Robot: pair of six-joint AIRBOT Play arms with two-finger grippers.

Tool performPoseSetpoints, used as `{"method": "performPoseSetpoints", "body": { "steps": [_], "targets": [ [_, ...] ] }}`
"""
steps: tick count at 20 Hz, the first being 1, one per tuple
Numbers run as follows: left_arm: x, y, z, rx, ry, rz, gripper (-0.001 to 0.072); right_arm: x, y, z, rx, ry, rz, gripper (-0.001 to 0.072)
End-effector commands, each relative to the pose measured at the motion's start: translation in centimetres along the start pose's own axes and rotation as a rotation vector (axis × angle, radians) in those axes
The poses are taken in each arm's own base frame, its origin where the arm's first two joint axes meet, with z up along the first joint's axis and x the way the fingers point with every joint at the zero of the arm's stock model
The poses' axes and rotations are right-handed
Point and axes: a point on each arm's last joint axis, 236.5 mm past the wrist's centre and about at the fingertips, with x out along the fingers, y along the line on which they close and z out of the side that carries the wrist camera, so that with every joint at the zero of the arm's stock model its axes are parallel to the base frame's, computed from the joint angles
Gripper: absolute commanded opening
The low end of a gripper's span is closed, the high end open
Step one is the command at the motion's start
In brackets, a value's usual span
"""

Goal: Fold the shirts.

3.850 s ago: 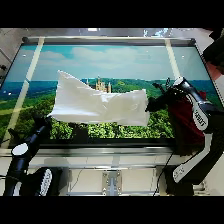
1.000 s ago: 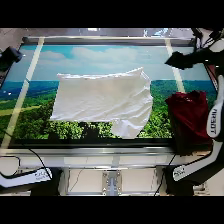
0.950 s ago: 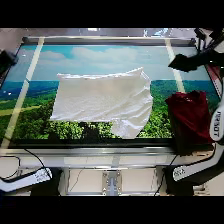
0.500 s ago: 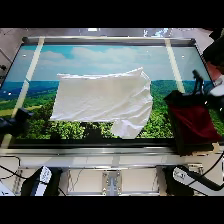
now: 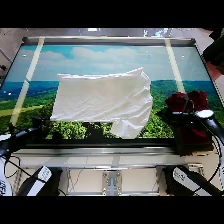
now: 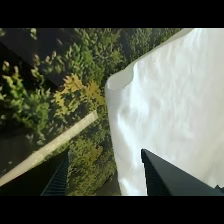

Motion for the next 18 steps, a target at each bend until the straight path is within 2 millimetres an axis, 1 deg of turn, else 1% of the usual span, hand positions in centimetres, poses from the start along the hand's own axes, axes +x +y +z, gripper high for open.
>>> {"method": "performPoseSetpoints", "body": {
  "steps": [1, 3, 5, 8, 11, 13, 16, 17, 18],
  "targets": [
    [1.7, -1.5, 0.2, -0.024, 0.002, -0.080, 0.0486, 2.6, 0.0, -2.9, -0.019, 0.090, -0.014, 0.0369],
    [2.7, -1.8, -0.2, -0.011, -0.001, -0.079, 0.0485, 4.6, 0.3, -3.2, -0.020, 0.093, -0.034, 0.0369],
    [3.7, -1.4, -0.8, 0.016, 0.002, -0.046, 0.0485, 6.0, 0.0, -3.3, -0.002, 0.084, -0.062, 0.0369],
    [4.6, -1.6, -1.0, -0.008, -0.005, -0.044, 0.0485, 6.3, -0.5, -2.6, 0.025, 0.056, -0.079, 0.0369],
    [5.3, -1.7, -0.9, -0.004, -0.015, -0.031, 0.0485, 6.6, -0.2, -1.8, 0.060, 0.018, -0.065, 0.0367],
    [5.9, -2.1, -1.0, 0.011, -0.003, -0.026, 0.0485, 7.5, -0.1, -2.3, 0.088, 0.040, -0.055, 0.0366],
    [6.9, -2.8, -1.3, 0.036, 0.018, -0.017, 0.0485, 9.3, 0.4, -3.9, 0.088, 0.093, -0.034, 0.0366],
    [7.2, -3.0, -1.3, 0.039, 0.025, -0.015, 0.0454, 9.6, 0.7, -4.2, 0.083, 0.102, -0.029, 0.0362],
    [7.2, -3.1, -1.2, 0.038, 0.024, -0.016, 0.0275, 9.7, 1.0, -4.3, 0.072, 0.103, -0.019, 0.0164]
  ]
}}
